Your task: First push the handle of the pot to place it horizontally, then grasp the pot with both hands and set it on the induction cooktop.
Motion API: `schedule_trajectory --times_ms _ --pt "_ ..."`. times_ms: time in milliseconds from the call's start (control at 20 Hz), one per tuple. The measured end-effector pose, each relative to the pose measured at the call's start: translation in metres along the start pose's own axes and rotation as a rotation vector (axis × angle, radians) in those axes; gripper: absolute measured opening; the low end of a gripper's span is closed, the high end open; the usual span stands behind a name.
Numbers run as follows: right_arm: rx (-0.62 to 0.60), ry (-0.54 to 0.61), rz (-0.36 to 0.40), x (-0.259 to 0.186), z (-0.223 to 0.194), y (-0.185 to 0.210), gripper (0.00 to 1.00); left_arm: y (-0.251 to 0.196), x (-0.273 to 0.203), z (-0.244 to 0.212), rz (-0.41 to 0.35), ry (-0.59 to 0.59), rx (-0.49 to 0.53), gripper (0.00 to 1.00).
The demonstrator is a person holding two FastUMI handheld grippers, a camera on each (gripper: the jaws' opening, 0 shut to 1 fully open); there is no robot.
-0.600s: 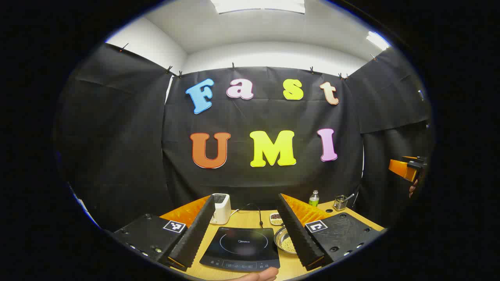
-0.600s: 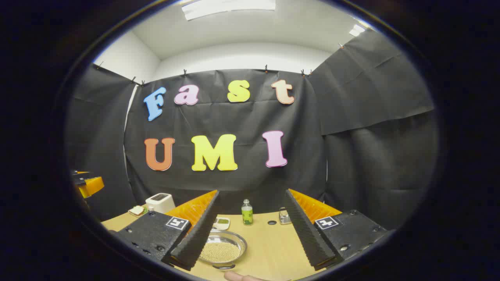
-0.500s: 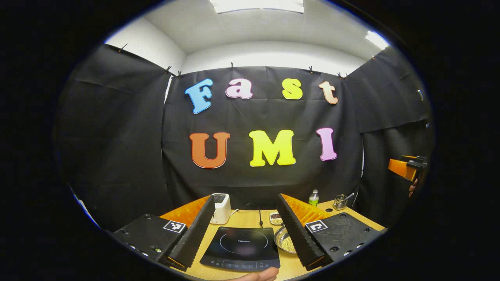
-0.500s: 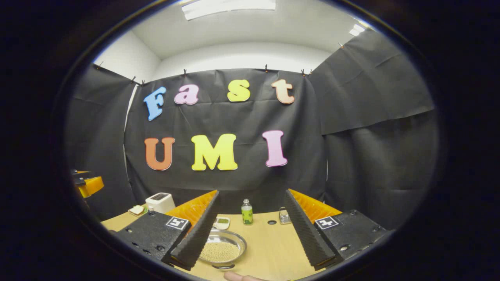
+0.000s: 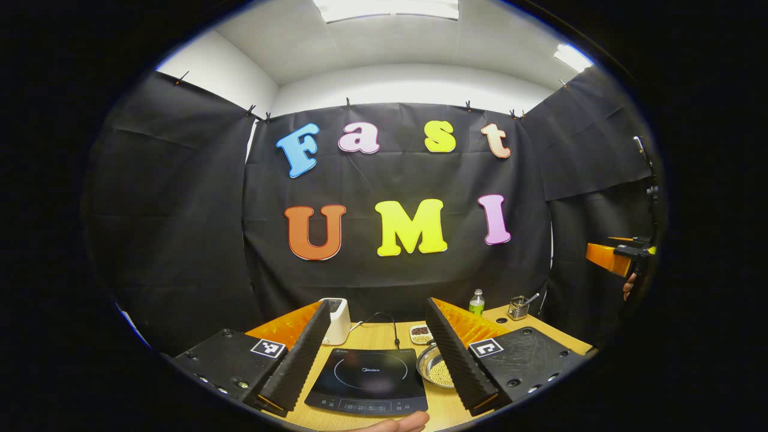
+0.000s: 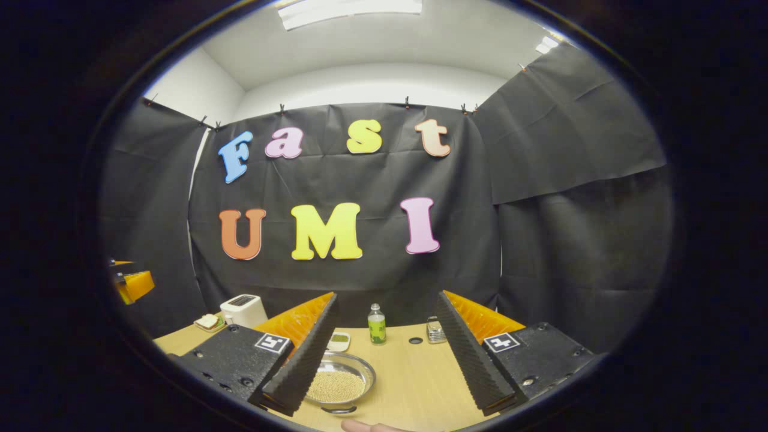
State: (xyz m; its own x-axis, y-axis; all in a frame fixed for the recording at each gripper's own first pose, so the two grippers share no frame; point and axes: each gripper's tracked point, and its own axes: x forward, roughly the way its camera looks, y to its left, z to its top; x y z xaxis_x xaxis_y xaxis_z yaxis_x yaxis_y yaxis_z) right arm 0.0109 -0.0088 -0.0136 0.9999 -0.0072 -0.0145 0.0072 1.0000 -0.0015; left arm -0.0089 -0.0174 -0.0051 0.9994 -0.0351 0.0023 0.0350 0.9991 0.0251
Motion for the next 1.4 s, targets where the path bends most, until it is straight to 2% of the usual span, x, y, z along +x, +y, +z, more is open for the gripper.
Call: schedule_trajectory --times_ms 150,200,250,400,450,500,550,650,750,800,850,1000,1150,1400 --pt "0.008 0.041 0.010 0.011 -0.018 0.003 1.00 -0.005 -0.001 -0.004 -0.012 0.010 -0.002 0.95" --pt "0.004 0.051 0.018 0.014 -0.023 0.004 0.99 -0.004 -0.002 -0.005 -0.012 0.010 -0.001 0.88" --pt "0.000 0.063 0.035 0.018 -0.029 0.008 0.99 -0.004 -0.003 -0.006 -0.010 0.010 0.001 0.96" --pt "0.006 0.123 0.078 0.030 -0.057 0.021 0.96 -0.006 -0.004 -0.005 -0.010 0.006 0.009 0.96" --pt "0.007 0.152 0.086 0.035 -0.068 0.027 0.94 -0.008 -0.005 -0.005 -0.013 0.003 0.009 0.88" --pt "-0.005 0.179 0.094 0.040 -0.080 0.030 0.89 -0.008 -0.005 -0.004 -0.016 0.001 0.010 0.96" --pt "-0.019 0.204 0.107 0.044 -0.092 0.037 0.91 -0.008 -0.006 -0.003 -0.016 -0.001 0.011 0.96" --pt "-0.017 0.278 0.160 0.048 -0.118 0.057 0.82 -0.008 -0.008 -0.003 -0.016 -0.007 0.012 0.96" --pt "0.002 0.354 0.226 0.050 -0.145 0.077 0.67 -0.008 -0.009 -0.004 -0.018 -0.009 0.017 0.96" --pt "0.016 0.398 0.255 0.049 -0.158 0.086 0.53 -0.007 -0.010 -0.004 -0.018 -0.010 0.019 0.96" --pt "0.031 0.448 0.287 0.048 -0.173 0.095 0.47 -0.006 -0.011 -0.005 -0.017 -0.009 0.022 0.96" --pt "0.038 0.562 0.347 0.041 -0.213 0.116 0.07 -0.006 -0.013 -0.007 -0.018 -0.009 0.026 0.96" --pt "0.024 0.664 0.408 0.030 -0.249 0.139 0.04 -0.005 -0.016 -0.009 -0.022 -0.004 0.034 0.96" --pt "-0.010 0.800 0.448 0.014 -0.304 0.157 0.01 -0.002 -0.018 -0.014 -0.017 0.002 0.047 0.96"
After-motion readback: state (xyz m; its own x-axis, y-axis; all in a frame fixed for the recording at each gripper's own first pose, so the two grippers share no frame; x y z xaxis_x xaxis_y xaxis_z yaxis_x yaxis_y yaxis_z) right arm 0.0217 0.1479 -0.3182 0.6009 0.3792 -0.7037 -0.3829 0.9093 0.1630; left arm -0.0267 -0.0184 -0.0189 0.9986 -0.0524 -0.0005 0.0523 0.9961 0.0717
